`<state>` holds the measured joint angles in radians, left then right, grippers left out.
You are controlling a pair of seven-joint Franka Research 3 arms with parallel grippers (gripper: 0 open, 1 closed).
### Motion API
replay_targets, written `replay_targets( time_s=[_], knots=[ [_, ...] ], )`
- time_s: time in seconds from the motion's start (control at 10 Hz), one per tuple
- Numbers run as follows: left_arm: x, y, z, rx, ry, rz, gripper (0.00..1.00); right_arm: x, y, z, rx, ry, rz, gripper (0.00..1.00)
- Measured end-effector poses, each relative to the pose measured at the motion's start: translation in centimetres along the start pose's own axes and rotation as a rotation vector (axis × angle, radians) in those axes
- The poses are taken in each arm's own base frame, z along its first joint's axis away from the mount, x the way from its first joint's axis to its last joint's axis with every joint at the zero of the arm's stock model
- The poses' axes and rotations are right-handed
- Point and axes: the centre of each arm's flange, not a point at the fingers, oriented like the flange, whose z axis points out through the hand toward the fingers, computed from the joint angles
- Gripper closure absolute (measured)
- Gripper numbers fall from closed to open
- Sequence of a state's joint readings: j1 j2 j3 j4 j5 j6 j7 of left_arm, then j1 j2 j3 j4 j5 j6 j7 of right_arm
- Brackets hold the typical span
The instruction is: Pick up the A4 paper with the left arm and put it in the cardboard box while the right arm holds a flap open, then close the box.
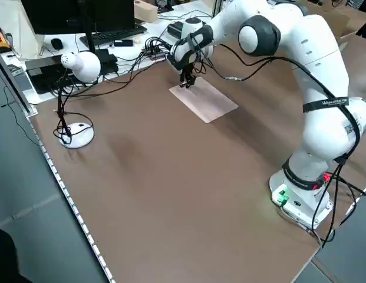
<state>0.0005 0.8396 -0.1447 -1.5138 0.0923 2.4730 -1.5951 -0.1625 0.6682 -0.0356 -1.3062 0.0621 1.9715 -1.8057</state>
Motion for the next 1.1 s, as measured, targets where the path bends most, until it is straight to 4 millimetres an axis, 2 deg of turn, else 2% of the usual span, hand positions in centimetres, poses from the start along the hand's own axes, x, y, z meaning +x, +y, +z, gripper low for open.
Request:
replay_targets(
  time_s=[0.3,0.5,0.6,0.8,1.0,1.1],
  knots=[
    [-0.04,-0.1,0.29,0.004,0.0,0.002,0.35,-0.8,-0.17,-0.03,0.0,0.0,0.007,0.49],
    [-0.04,-0.28,0.84,0.01,-0.001,0.002,0.35,-0.84,-0.18,-0.04,0.0,0.0,0.007,0.59],
    [-0.05,-0.27,0.86,0.009,-0.002,0.002,0.36,-0.82,-0.18,-0.04,-0.001,0.0,0.006,0.62],
    [-0.07,-0.23,0.83,0.008,-0.002,0.002,0.37,-0.71,-0.15,-0.04,-0.001,0.001,0.004,0.76],
    [-0.14,-0.11,0.72,0.005,-0.002,0.003,0.39,-0.6,-0.14,-0.02,0.0,0.003,0.003,0.96],
    [-0.19,-0.06,0.66,0.004,-0.002,0.004,0.41,-0.31,-0.08,-0.01,0.0,0.003,-0.002,0.96]
  ],
)
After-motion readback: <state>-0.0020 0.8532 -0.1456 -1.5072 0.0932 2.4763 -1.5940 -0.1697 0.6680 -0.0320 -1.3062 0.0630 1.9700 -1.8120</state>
